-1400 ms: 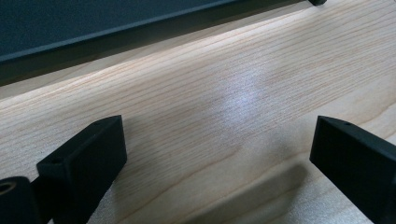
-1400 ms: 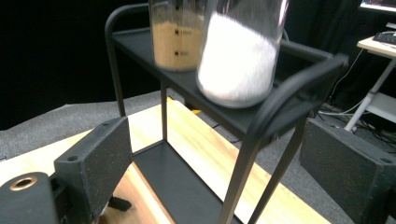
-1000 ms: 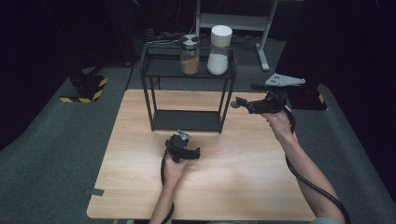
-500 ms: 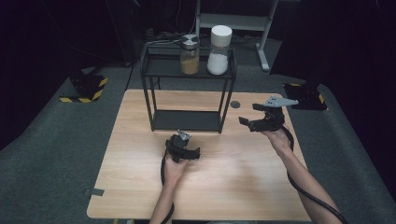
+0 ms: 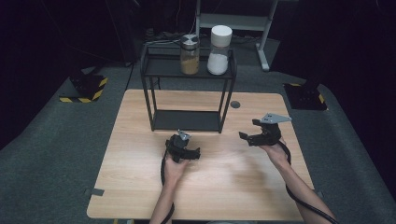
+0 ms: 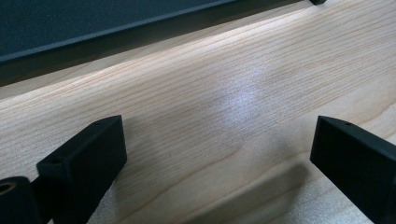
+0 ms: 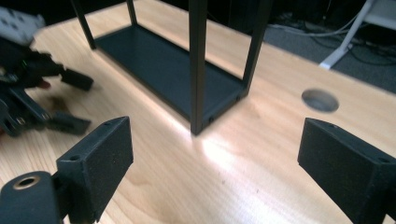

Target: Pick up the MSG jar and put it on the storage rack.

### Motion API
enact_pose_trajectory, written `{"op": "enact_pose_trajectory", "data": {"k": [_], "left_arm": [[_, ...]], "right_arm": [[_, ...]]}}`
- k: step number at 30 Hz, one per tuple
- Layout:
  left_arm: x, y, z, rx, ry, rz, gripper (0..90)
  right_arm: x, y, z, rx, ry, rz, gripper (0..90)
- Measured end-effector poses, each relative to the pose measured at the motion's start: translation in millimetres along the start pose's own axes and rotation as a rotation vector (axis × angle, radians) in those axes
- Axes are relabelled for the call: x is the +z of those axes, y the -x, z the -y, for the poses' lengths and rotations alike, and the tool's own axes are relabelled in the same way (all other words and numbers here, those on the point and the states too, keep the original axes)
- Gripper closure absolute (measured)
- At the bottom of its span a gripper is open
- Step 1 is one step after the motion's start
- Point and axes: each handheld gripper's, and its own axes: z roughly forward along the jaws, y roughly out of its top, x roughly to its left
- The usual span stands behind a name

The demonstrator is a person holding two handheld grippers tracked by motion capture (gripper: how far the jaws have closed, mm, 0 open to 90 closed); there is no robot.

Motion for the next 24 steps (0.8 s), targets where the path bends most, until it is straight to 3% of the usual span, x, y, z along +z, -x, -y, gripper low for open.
{"op": "enact_pose_trajectory", "data": {"k": [6, 24], "left_arm": [[0.0, 0.0, 0.0, 0.0, 0.0, 0.0, 3.6], [-0.1, -0.7, 0.4, -0.003, 0.002, 0.003, 3.5]], "right_arm": [[15.9, 0.8, 16.4, 0.028, -0.055, -0.006, 9.9], [38.4, -8.1, 44.2, 0.054, -0.11, -0.009, 9.6]]}}
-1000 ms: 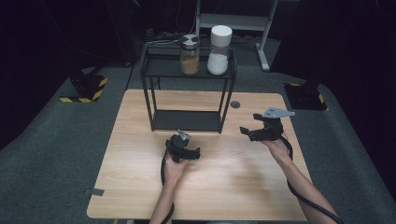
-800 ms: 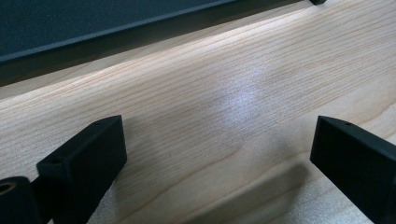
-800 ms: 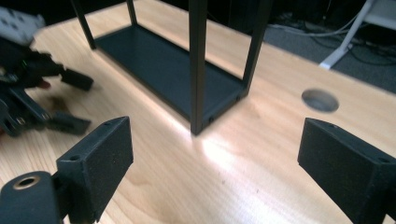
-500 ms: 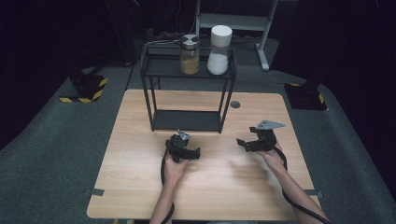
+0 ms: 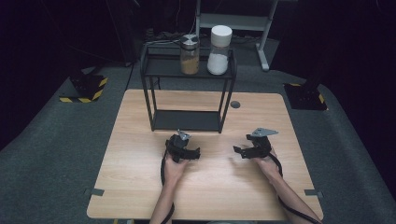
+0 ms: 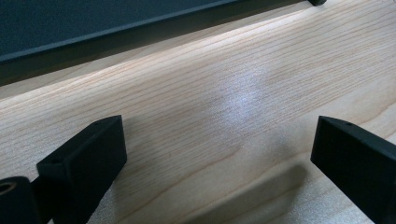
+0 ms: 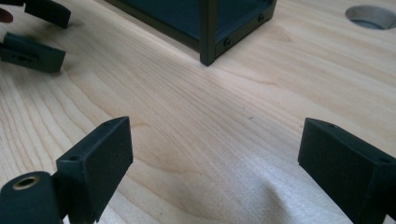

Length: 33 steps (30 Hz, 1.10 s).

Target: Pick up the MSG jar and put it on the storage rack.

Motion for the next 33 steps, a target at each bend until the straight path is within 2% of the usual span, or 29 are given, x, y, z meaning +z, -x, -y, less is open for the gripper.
{"op": "enact_pose_trajectory", "data": {"k": [16, 29, 33], "left_arm": [[0.0, 0.1, -0.1, 0.001, -0.001, 0.0, 3.5], [0.0, -0.1, 0.0, 0.0, 0.0, 0.0, 3.5], [0.0, -0.1, 0.0, 0.001, 0.0, 0.001, 3.4]], "right_arm": [[10.4, -1.9, 7.5, 0.022, -0.025, -0.005, 9.2], [13.8, -7.1, 1.9, 0.009, -0.056, 0.003, 9.3], [16.3, -6.5, -2.6, 0.015, -0.084, 0.002, 8.8]]}}
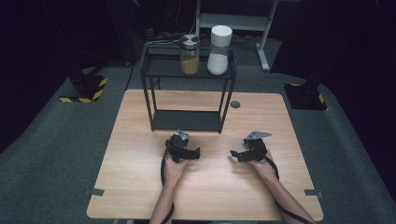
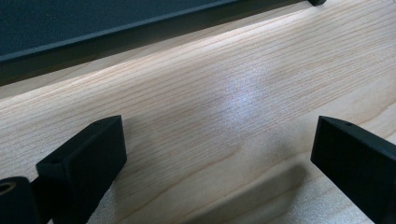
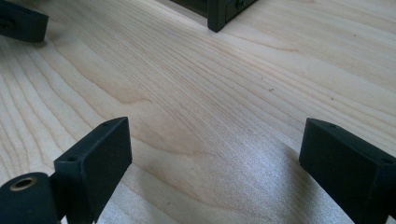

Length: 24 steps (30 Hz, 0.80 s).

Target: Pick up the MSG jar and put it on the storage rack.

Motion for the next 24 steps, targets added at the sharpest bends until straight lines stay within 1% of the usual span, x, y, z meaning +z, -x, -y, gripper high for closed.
{"op": "enact_pose_trajectory", "data": {"k": [1, 2, 7, 9, 10, 14, 24], "left_arm": [[0.0, 0.0, 0.0, 0.0, 0.0, 0.0, 3.4], [0.0, 0.2, -0.1, 0.001, -0.001, -0.001, 3.4], [0.0, 0.6, -0.3, 0.002, -0.002, -0.002, 3.4], [0.1, 0.6, -0.3, 0.003, -0.002, -0.002, 3.4], [0.1, 0.6, -0.3, 0.003, -0.002, -0.002, 3.4], [0.1, 1.0, -0.4, 0.003, -0.002, -0.004, 3.4], [0.2, 1.6, -0.5, 0.005, -0.003, -0.007, 3.4]], "right_arm": [[0.0, 0.0, 0.0, 0.0, 0.0, 0.0, 8.8], [1.2, 0.5, -2.5, 0.005, -0.014, -0.001, 8.8], [1.7, -1.7, -3.2, -0.002, -0.018, 0.005, 8.7], [2.5, -4.3, -4.1, -0.019, -0.023, 0.015, 8.1], [2.5, -4.3, -4.1, -0.019, -0.023, 0.015, 8.1], [3.8, -10.6, -6.3, -0.044, -0.036, 0.035, 7.7], [4.5, -14.4, -7.5, -0.058, -0.044, 0.048, 7.4]]}}
